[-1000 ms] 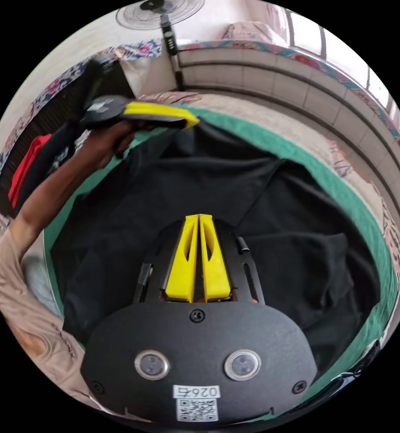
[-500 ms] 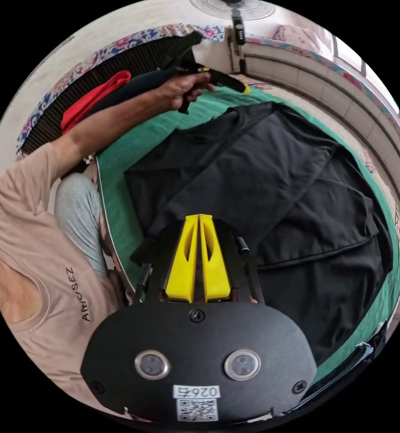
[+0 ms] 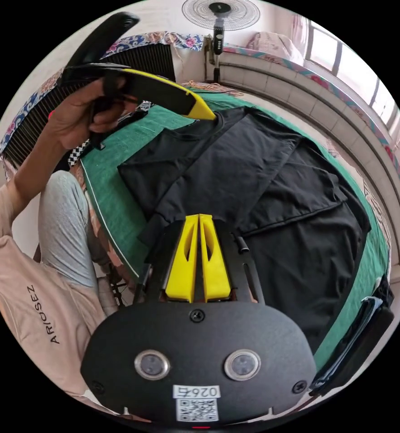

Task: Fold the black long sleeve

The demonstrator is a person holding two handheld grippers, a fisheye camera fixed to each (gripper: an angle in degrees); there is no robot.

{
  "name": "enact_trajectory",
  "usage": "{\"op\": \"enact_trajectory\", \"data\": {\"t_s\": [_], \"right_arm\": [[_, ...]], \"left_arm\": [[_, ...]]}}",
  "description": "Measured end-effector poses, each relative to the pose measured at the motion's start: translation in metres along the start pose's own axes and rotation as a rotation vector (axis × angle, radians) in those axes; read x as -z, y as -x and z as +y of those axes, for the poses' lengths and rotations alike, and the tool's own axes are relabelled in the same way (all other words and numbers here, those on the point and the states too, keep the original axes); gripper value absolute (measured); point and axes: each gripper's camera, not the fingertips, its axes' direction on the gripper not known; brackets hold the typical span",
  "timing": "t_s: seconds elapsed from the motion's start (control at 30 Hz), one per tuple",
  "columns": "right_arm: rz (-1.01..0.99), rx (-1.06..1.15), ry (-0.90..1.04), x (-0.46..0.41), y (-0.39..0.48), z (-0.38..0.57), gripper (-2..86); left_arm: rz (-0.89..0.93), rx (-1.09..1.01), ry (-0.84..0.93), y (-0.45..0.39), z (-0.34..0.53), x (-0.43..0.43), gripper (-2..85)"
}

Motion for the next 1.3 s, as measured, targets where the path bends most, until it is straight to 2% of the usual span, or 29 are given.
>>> {"op": "enact_trajectory", "data": {"t_s": [0.1,0.17,0.23,0.27,0.3,0.37,0.47,0.57,0.63,0.73,0.87,1.07,1.2,1.3], "right_arm": [[-0.093,-0.015,0.035,0.007,-0.009,-0.005,-0.9],[-0.154,0.007,0.145,-0.003,-0.013,-0.017,-0.9],[-0.166,0.003,0.121,0.007,-0.019,-0.027,-0.9],[-0.195,-0.011,0.114,0.018,-0.028,-0.037,-0.9],[-0.213,-0.019,0.116,0.024,-0.033,-0.042,-0.9],[-0.246,-0.05,0.075,0.056,-0.055,-0.056,-0.9],[-0.231,-0.116,-0.022,0.106,-0.094,-0.066,-0.9],[-0.198,-0.211,-0.122,0.162,-0.146,-0.069,-0.9],[-0.158,-0.285,-0.177,0.194,-0.182,-0.063,-0.9],[-0.048,-0.468,-0.22,0.239,-0.243,-0.043,-0.9],[0.066,-0.691,-0.278,0.293,-0.309,-0.008,-0.5],[0.071,-0.829,-0.301,0.341,-0.351,0.021,3.7],[0.126,-0.854,-0.2,0.341,-0.367,0.02,5.9],[0.054,-0.861,-0.174,0.335,-0.385,0.015,7.7]], "left_arm": [[0.001,-0.029,0.049,-0.018,0.006,-0.036,-1.0],[-0.011,-0.083,0.191,-0.022,0.011,-0.08,-1.0],[-0.085,-0.187,0.512,-0.023,0.023,-0.157,-1.0],[-0.089,-0.21,0.529,-0.024,0.025,-0.167,-1.0],[-0.063,-0.218,0.464,-0.025,0.022,-0.163,-1.0],[-0.057,-0.168,0.452,-0.023,0.013,-0.157,-1.0],[-0.125,-0.191,0.311,-0.038,0.007,-0.133,-1.0],[-0.103,-0.225,0.151,-0.06,0.0,-0.106,-1.0],[-0.026,-0.203,0.032,-0.07,-0.008,-0.096,-1.0],[0.112,-0.163,-0.034,-0.078,-0.027,-0.111,-1.0],[0.246,-0.122,-0.055,-0.089,-0.062,-0.16,-1.0],[0.352,-0.113,0.018,-0.133,-0.156,-0.279,-0.4],[0.21,-0.125,0.069,-0.171,-0.219,-0.354,3.3],[0.11,-0.118,0.139,-0.188,-0.257,-0.407,10.0]]}}
